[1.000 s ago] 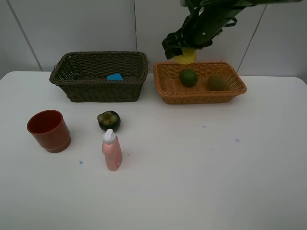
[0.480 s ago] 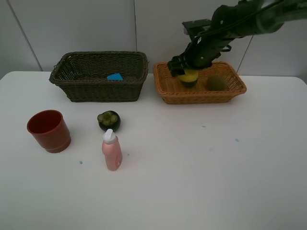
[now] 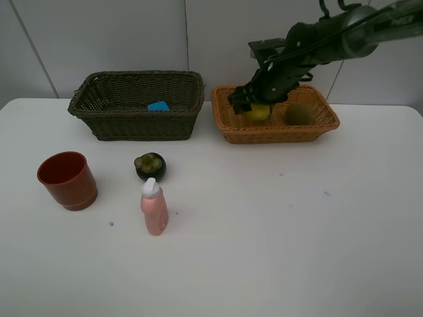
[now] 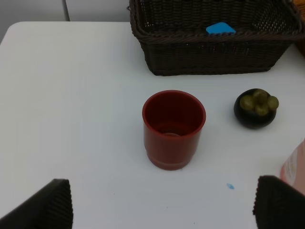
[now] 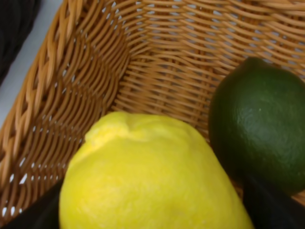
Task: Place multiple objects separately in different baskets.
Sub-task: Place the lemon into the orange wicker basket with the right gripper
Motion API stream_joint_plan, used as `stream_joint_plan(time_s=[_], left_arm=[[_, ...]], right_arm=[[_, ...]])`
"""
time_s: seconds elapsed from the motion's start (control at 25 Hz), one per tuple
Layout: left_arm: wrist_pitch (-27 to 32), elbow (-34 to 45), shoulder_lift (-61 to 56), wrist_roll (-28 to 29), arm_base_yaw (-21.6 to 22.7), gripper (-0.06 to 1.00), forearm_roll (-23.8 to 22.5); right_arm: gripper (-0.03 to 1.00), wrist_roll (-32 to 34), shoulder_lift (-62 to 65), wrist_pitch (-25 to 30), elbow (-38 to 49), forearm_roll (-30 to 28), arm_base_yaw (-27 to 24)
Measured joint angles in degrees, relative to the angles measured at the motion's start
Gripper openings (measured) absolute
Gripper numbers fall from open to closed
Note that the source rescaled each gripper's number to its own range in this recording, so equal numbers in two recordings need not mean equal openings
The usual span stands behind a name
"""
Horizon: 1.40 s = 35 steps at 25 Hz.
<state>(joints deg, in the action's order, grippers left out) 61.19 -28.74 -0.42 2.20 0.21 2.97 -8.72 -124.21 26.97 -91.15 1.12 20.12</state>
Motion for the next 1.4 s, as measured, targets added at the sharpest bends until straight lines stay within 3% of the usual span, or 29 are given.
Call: stream_joint_plan(time_s=[0.6,0.68,0.72,0.84,1.4], left_arm=[[0.00,0.00,0.00,0.00,0.00,0.98,0.00],[0.00,0.00,0.00,0.00,0.00,0.98,0.00],[0.00,0.00,0.00,0.00,0.00,0.98,0.00],[0.00,0.00,0.00,0.00,0.00,0.98,0.00],[0.00,0.00,0.00,0.00,0.00,0.98,0.00]], right_arm=[[0.69,0.06,0.00,0.81,0.00,1.33,0.00],[0.83,1.33,0.00,1.20,0.00,1.35,0.00],[0.83,1.33,0.00,1.20,0.00,1.35,0.00],[0.96,3.49,0.00,1.20,0.00,1.35,0.00],[0.99,4.03,0.97,1.26,0.00,1.30,0.00]])
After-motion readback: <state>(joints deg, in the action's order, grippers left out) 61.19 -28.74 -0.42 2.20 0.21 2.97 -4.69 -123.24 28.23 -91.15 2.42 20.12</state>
